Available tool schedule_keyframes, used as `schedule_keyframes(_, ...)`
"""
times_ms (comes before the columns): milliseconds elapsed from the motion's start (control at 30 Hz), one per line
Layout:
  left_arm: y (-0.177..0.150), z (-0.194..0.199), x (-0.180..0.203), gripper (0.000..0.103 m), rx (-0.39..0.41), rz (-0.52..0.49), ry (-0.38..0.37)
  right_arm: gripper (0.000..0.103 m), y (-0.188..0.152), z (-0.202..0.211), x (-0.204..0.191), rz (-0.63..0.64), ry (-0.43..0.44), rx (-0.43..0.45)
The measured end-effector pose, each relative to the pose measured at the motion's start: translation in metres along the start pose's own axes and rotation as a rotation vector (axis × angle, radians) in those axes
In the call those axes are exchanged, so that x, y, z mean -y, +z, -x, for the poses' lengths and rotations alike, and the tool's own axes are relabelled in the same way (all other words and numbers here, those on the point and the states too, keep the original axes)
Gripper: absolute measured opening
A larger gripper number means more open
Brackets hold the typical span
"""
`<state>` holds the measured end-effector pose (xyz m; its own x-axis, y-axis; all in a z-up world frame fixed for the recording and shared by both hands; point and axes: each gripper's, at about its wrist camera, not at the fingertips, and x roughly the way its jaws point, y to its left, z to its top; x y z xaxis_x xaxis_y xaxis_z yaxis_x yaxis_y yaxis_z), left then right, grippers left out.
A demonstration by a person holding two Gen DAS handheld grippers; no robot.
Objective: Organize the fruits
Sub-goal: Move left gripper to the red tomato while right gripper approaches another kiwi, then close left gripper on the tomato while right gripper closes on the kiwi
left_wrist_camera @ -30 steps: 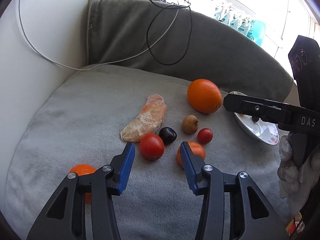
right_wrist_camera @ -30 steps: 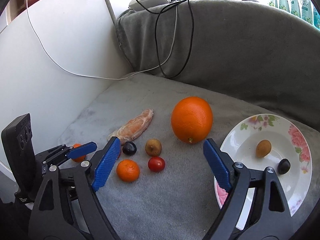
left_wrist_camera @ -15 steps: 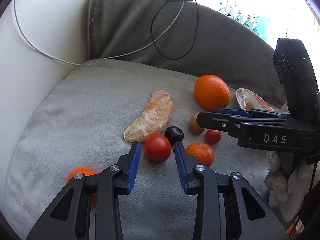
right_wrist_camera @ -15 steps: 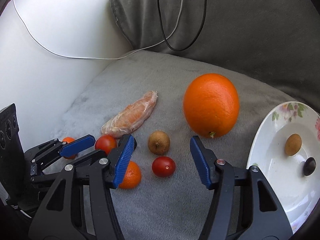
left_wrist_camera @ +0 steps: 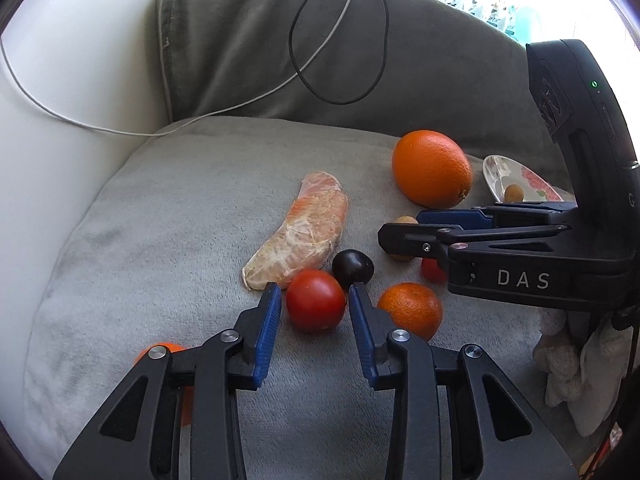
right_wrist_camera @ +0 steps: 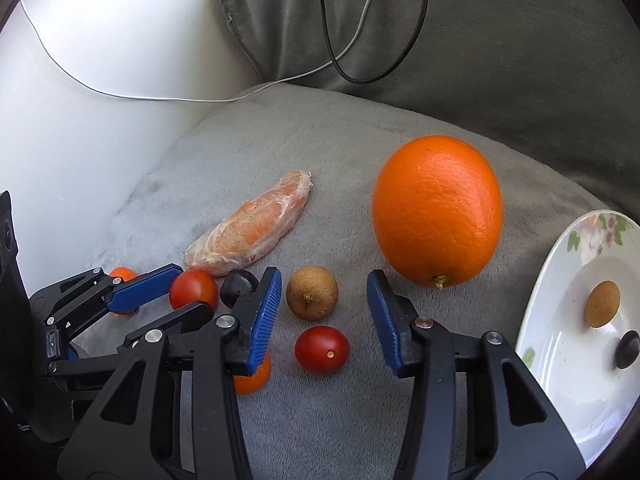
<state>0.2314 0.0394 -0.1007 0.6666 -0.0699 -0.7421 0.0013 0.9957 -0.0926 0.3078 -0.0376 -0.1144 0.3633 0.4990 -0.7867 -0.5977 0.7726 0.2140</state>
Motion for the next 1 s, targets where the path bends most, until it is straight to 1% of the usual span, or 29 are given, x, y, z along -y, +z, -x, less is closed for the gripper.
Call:
schedule_keyframes(33, 0.000, -0.002, 0.001, 0.029, -0.003, -0.010, 0.003, 0.045, 0.000, 0.001, 0.001, 0.002, 0.000, 0.000)
schedule_keyframes(133, 0.001, -0.003, 0.004, 0.029, -0.002, -0.021, 0.008, 0.038, 0.000, 0.000, 0.002, 0.002, 0.003, -0.001)
schedule_keyframes(200, 0.001, -0.003, 0.004, 0.029, -0.001, -0.022, 0.008, 0.037, -0.001, 0.000, 0.003, 0.001, 0.008, -0.001)
schedule_keyframes(267, 0.001, -0.002, 0.004, 0.028, 0.001, -0.020, 0.006, 0.033, -0.001, 0.000, 0.003, -0.001, 0.019, 0.000)
schedule_keyframes(300, 0.002, -0.002, 0.004, 0.028, 0.001, -0.018, 0.004, 0.029, -0.001, 0.001, 0.003, -0.003, 0.028, 0.002)
schedule_keyframes(333, 0.001, -0.001, 0.003, 0.028, 0.002, -0.016, 0.003, 0.028, -0.001, 0.001, 0.003, -0.003, 0.028, 0.003)
schedule_keyframes(633, 0.001, 0.006, -0.001, 0.028, 0.013, 0.004, -0.011, 0.028, -0.002, 0.006, 0.001, 0.000, 0.022, 0.019)
schedule_keyframes(1000, 0.000, 0.023, 0.000, 0.028, 0.043, 0.020, -0.032, 0.028, -0.004, 0.030, 0.005, -0.019, 0.019, 0.068)
